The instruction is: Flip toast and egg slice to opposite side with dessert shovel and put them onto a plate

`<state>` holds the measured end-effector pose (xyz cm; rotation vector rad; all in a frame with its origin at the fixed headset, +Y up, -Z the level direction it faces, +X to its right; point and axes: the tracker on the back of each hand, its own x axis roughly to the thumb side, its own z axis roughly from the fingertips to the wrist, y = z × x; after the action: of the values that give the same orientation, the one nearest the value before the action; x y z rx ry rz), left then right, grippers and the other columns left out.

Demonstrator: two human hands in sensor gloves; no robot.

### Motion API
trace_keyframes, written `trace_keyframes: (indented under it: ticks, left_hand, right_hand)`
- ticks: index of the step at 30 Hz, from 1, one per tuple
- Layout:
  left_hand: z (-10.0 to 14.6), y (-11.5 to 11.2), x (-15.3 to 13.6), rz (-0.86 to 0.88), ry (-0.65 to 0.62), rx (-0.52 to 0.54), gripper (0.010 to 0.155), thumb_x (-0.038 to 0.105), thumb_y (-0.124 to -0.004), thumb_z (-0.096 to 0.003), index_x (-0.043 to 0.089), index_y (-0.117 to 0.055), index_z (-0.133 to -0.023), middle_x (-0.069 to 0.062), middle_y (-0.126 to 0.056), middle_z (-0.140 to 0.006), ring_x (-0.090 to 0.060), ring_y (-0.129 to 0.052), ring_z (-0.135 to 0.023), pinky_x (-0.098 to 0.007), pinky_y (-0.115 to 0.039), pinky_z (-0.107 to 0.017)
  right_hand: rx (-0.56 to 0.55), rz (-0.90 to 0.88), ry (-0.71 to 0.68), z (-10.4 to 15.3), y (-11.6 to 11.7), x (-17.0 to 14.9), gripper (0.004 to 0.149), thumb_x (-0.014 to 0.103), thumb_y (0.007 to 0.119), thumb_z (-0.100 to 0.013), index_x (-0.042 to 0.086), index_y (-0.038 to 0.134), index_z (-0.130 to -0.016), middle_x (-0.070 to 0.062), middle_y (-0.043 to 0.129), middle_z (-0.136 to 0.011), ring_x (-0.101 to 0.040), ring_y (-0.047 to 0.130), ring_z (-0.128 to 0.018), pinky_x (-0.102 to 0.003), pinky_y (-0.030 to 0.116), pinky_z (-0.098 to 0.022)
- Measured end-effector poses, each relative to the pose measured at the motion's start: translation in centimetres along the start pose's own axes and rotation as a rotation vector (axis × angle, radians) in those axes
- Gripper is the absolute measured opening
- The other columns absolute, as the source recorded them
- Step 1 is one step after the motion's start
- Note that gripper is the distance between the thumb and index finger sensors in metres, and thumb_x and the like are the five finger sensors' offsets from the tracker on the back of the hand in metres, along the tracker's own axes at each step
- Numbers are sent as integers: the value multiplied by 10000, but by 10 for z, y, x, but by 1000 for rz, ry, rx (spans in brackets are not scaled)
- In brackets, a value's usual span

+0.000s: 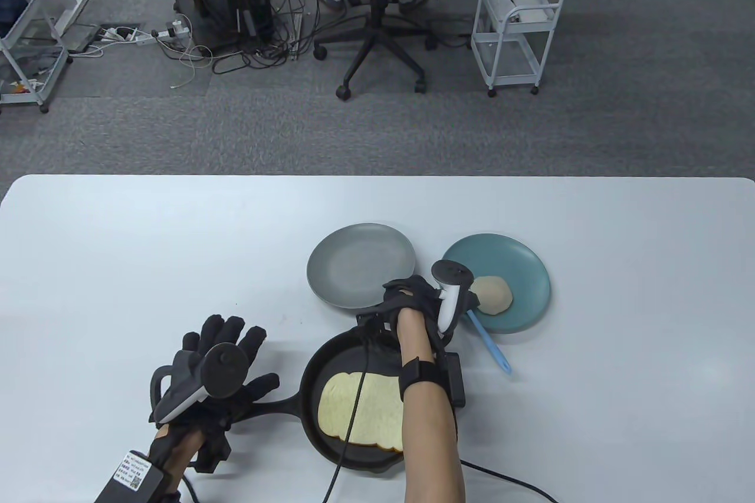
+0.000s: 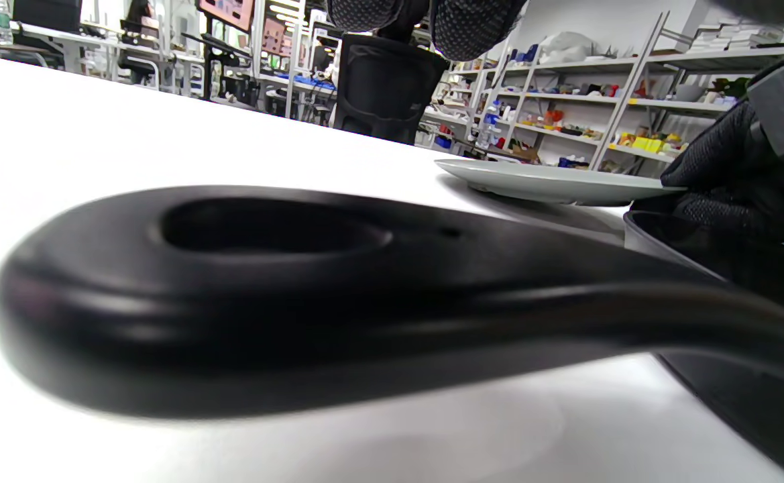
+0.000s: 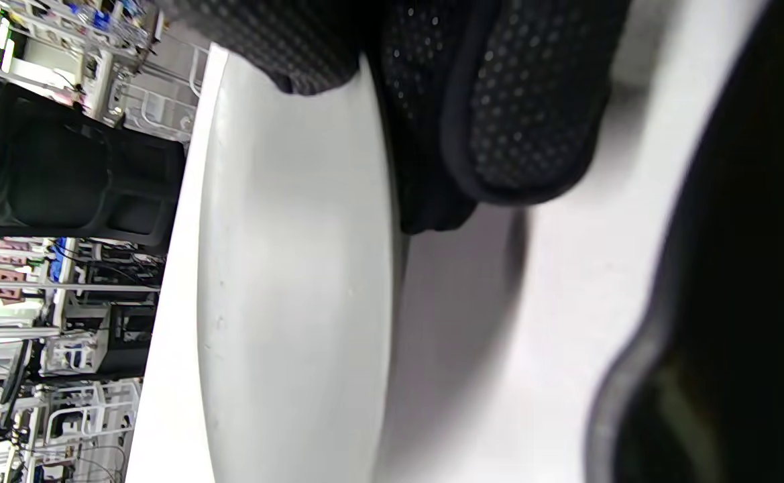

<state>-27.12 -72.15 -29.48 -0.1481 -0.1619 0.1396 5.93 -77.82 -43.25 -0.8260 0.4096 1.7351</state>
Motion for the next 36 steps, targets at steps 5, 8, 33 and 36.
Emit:
trace_keyframes:
  ticks: [5, 8, 33, 36]
  left_hand:
    - [0, 0, 0, -3, 1, -3, 928, 744, -551, -282, 330, -439, -1106, -99, -326, -1227, -459, -221, -1136, -671, -230, -788]
    - [0, -1, 2, -12, -5, -5, 926, 745, -549, -283, 333, -438, -1105, -99, -325, -1227, -458, -222, -1136, -670, -231, -788]
    - [0, -2, 3, -25, -7, -13, 929, 747, -545, -282, 331, -434, -1105, -101, -328, -1226, -462, -226, -1133, -670, -238, -786]
    - [1, -2, 3, -16, -6, -11, 929, 747, -546, -283, 331, -433, -1106, -104, -327, -1226, -461, -225, -1133, -671, -237, -785]
  right_hand:
    - [35, 87, -8, 2, 2, 2, 669, 297, 771, -496, -53, 527, -1012, -217, 908, -859, -307, 1067, -593, -358, 928, -388]
    - [15, 192, -19, 8, 1, 6, 686, 332, 757, -502, -59, 526, -1014, -197, 927, -855, -306, 1068, -583, -379, 911, -382]
    - [-132, 575, -430, 99, -58, 53, 697, 531, 732, -481, 137, 638, -1048, -174, 800, -1049, -438, 839, -880, -534, 756, -571]
    - [-171, 595, -445, 107, -80, 45, 697, 531, 735, -480, 135, 644, -1047, -176, 793, -1056, -445, 818, -896, -543, 745, -579]
